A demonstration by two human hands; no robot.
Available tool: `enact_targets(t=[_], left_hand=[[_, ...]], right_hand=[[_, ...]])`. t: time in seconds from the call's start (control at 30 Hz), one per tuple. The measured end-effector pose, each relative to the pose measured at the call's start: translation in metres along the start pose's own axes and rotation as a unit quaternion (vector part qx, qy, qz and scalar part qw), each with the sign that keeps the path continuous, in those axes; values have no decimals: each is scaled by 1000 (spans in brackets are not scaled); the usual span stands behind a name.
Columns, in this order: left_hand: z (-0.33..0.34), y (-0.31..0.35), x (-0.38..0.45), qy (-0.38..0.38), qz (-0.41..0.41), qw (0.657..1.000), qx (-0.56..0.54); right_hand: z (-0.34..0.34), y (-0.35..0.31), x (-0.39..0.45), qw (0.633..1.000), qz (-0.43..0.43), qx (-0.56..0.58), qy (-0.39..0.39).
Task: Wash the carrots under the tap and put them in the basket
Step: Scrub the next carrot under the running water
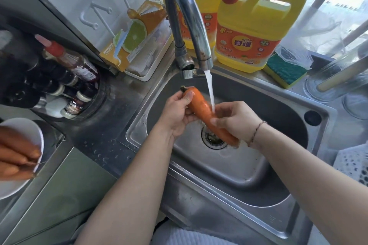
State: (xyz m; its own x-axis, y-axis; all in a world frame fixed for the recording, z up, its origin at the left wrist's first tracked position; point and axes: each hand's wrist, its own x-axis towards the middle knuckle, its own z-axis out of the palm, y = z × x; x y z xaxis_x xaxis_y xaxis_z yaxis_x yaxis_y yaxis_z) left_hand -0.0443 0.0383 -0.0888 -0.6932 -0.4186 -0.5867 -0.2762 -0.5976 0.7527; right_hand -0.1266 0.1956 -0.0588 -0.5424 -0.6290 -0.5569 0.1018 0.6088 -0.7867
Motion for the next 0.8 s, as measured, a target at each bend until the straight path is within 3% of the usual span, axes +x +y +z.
enact_targets(t=[0.1, 0.17, 0.33, 0.43, 0.5, 0.6, 0.7, 0.8], left_hand=[[-5, -3, -1, 6, -10, 1000, -27], [-5, -2, 0, 9, -10, 998, -59], [3, 2, 2, 6, -1, 995, -103], [12, -3, -1, 10, -1, 991, -131], [15, -6, -5, 4, -16, 989, -146], [14, -3, -6, 5, -25, 1000, -2], [8, 5, 0, 59, 12, 995, 78], [1, 10, 3, 46, 9, 997, 69]], right_hand=[[-12, 0, 0, 994, 3, 34, -107], [-16, 3, -3, 989, 22, 75, -125], [-18, 7, -13, 994, 27, -66, -84], [-17, -5, -15, 985, 34, -171, -2], [-14, -12, -15, 960, 21, -274, 55], [-4, -7, -17, 922, -13, -368, 118], [2, 8, -18, 959, -81, -247, 116], [-2, 17, -19, 998, -36, -17, 58]])
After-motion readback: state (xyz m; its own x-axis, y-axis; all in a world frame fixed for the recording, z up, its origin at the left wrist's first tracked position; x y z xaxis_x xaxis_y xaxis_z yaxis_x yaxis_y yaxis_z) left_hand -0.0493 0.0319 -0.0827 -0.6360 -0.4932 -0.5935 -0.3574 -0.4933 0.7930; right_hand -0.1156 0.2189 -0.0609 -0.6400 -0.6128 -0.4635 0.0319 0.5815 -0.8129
